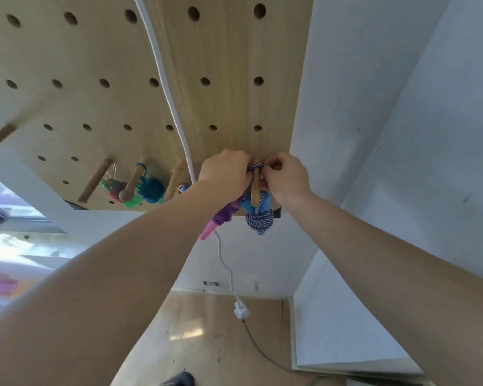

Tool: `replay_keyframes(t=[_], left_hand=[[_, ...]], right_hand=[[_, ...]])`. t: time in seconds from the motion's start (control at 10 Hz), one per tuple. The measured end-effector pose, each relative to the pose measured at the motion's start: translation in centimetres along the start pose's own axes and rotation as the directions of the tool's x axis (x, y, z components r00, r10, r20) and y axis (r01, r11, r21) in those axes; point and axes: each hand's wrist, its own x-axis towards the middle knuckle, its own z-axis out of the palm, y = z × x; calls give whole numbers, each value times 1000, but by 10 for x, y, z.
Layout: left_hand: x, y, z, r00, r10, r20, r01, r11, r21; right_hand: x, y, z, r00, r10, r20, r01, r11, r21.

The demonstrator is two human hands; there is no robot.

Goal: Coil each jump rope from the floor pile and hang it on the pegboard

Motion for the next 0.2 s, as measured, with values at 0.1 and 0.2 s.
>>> replay_keyframes(t=[0.1,0.2], left_hand=[[-2,1,1,1000,-20,2,20,1000,19],[-10,-4,-11,999,-13,-34,10,996,-91]], right_hand=[[0,2,2,1000,20,19,-20,1000,16],[-5,0,-3,999,48,7,-48,998,48]])
